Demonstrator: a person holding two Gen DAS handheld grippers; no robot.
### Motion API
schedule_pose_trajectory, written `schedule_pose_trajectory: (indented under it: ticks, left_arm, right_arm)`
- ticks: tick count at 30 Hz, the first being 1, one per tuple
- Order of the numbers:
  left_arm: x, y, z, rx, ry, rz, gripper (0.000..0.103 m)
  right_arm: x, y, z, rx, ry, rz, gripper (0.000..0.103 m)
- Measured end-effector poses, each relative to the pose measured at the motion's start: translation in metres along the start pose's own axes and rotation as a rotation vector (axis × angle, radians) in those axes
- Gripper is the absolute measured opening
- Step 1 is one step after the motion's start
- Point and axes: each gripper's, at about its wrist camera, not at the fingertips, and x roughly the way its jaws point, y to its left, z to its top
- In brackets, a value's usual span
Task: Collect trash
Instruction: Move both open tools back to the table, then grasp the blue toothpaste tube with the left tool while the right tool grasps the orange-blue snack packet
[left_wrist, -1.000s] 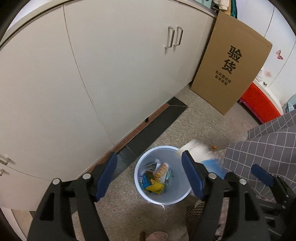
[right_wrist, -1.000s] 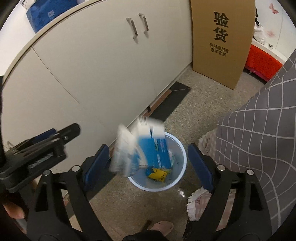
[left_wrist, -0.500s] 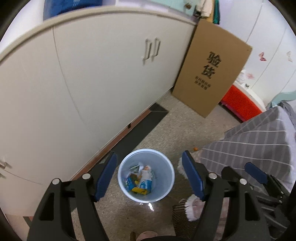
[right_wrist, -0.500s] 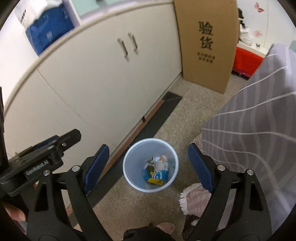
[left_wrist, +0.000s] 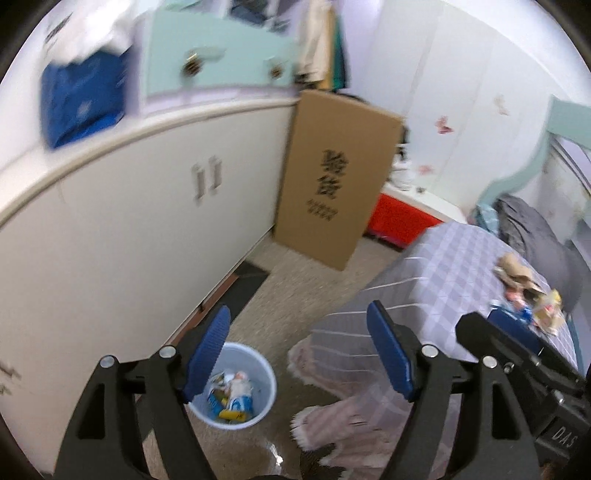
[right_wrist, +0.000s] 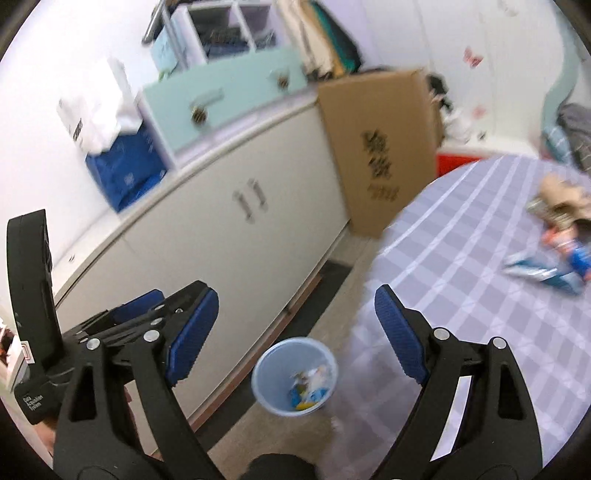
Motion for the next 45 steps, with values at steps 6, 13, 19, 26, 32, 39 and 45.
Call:
schedule_pose_trajectory:
  ticks: [6,13,19,26,32,39,45]
  left_arm:
    - [0.001,-0.102,-0.001,0.201,0.023,-0.114,0.076]
    - [0.043,-0.194,-0.018,0.250,0.191,-0.233,0.076]
    - [0.083,-0.236,-0.031,0.119,0.318,-0.245,0.076]
    - [0.105,-0.264,-0.031,0.025,0.327,-0.173,0.076]
    - [0.112,-0.280,-0.029,0.030,0.297,-0.105,0.075]
    - [0.110,-0.293,-0.035,0.204,0.229,0.013,0.029]
    - [0.106,-0.260,-0.026,0.172,0.242,-0.093,0.009]
  right_arm:
    - [-0.057,-0.079,0.010,0.049,-0.077,-0.163,0.085]
    - [-0.093,-0.165,-0.002,0.093,-0.033,-0.303,0.085]
    - [-0.118,-0.216,-0.007,0.128,-0.054,-0.384,0.085]
    - [-0.118,-0.249,-0.001,0.158,-0.065,-0.416,0.085]
    - [-0.109,-0.260,0.000,0.168,-0.055,-0.412,0.085]
    - [-0.104,-0.257,0.004,0.149,-0.049,-0.423,0.085]
    - [-0.097,-0.241,0.010,0.104,-0.046,-0.423,0.085]
